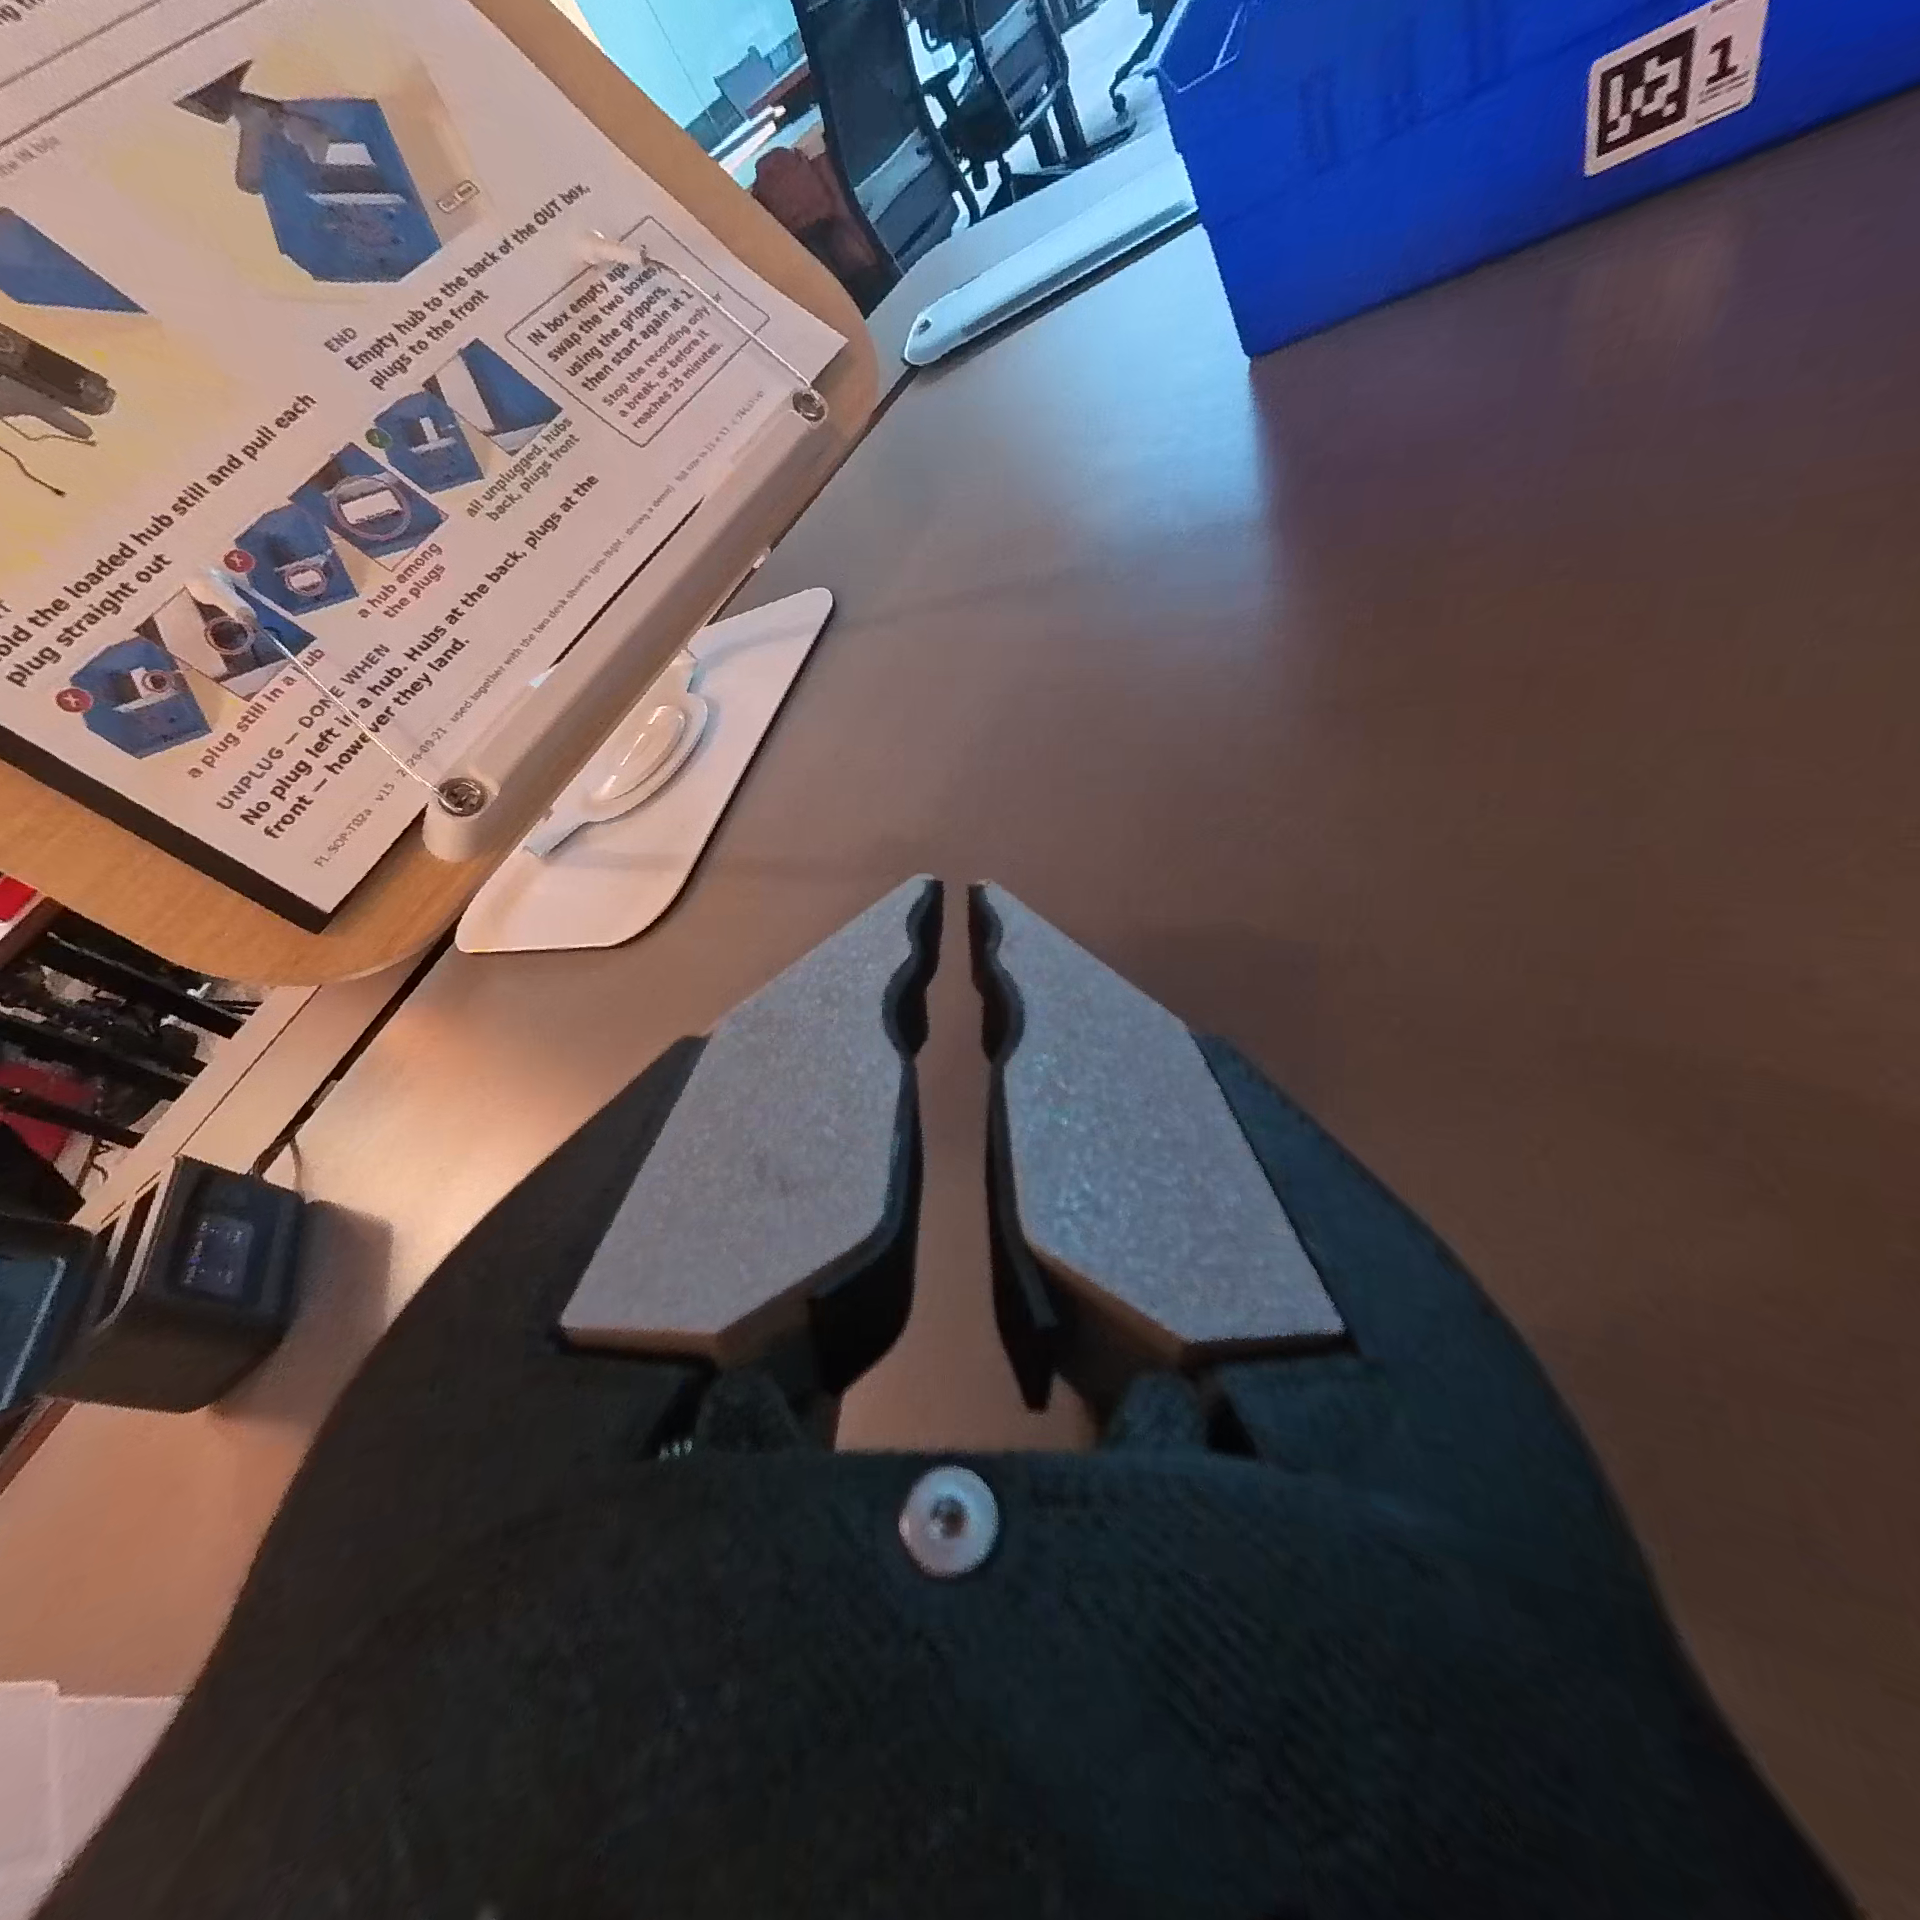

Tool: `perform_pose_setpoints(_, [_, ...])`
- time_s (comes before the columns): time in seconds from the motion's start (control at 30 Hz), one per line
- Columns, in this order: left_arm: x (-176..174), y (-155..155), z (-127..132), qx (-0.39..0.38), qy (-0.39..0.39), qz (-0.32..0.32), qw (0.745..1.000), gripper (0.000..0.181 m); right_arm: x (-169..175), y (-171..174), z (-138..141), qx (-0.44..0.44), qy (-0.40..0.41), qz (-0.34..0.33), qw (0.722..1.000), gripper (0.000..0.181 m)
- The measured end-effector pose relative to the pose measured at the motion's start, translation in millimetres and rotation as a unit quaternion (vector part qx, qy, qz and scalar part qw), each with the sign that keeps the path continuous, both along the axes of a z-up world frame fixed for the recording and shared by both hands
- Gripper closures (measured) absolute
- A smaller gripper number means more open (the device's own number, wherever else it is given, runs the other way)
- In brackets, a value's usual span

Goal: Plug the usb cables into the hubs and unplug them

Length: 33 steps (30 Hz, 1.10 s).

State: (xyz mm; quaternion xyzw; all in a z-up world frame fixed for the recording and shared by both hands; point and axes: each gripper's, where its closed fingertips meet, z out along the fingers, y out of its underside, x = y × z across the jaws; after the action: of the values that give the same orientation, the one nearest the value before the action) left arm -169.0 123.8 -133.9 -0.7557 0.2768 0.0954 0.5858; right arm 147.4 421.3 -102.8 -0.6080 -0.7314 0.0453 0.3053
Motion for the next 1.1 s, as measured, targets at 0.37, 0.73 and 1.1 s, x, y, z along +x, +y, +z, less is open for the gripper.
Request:
perform_pose_setpoints(0.37, [3,2,-11,-0.021,0.012,-0.008,1.0,0.18,-2,55,-54,0.028,-0.209,-0.085,0.974,0.118])
perform_pose_setpoints(0.73, [4,1,-7,-0.015,0.008,-0.011,1.0,0.181,-59,19,97,-0.039,0.065,-0.066,0.995,0.106])
perform_pose_setpoints(1.1, [12,-2,-11,-0.028,0.003,-0.023,0.999,0.181,-199,-158,164,-0.183,0.404,-0.026,0.896,0.085])
